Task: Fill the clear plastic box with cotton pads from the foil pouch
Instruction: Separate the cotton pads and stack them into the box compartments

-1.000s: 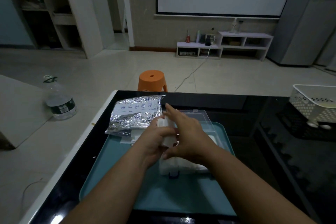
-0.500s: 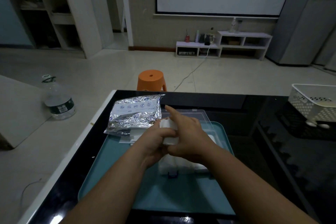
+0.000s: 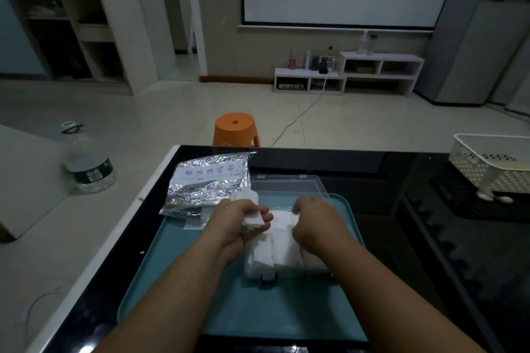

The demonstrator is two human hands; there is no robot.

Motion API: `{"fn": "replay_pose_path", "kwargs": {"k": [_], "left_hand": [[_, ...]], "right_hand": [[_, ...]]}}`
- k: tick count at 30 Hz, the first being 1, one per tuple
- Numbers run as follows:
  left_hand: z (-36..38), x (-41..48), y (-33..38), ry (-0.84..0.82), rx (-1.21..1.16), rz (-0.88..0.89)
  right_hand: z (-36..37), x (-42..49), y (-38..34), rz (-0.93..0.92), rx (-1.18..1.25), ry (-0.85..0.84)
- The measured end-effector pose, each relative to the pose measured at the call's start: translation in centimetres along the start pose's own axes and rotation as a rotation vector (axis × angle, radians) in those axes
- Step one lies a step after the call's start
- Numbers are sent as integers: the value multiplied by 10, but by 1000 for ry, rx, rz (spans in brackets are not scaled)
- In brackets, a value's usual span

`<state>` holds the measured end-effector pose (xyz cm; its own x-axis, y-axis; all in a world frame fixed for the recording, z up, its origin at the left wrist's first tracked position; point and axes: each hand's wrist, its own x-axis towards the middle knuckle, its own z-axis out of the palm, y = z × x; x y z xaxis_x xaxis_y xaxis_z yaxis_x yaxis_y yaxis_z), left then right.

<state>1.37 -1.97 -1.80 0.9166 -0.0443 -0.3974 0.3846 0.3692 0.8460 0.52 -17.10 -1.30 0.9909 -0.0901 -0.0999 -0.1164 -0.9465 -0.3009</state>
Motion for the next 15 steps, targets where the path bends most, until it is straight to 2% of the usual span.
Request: {"fn": "replay_pose_path", "kwargs": {"k": [4,7,10,12,15], "left_hand": [[0,3,4,34,-51,25],[1,2,5,62,-55,70],[2,1,3,64,47,131],[2,2,2,67,141,168],[7,1,3,49,218,152]], "right_hand": [[9,8,2,116,-60,-228],[11,10,0,98,-34,-231],[4,6,2,68,2,-222],[-6,5,7,46,106,-163],[-22,6,17,39,482,-69]]}}
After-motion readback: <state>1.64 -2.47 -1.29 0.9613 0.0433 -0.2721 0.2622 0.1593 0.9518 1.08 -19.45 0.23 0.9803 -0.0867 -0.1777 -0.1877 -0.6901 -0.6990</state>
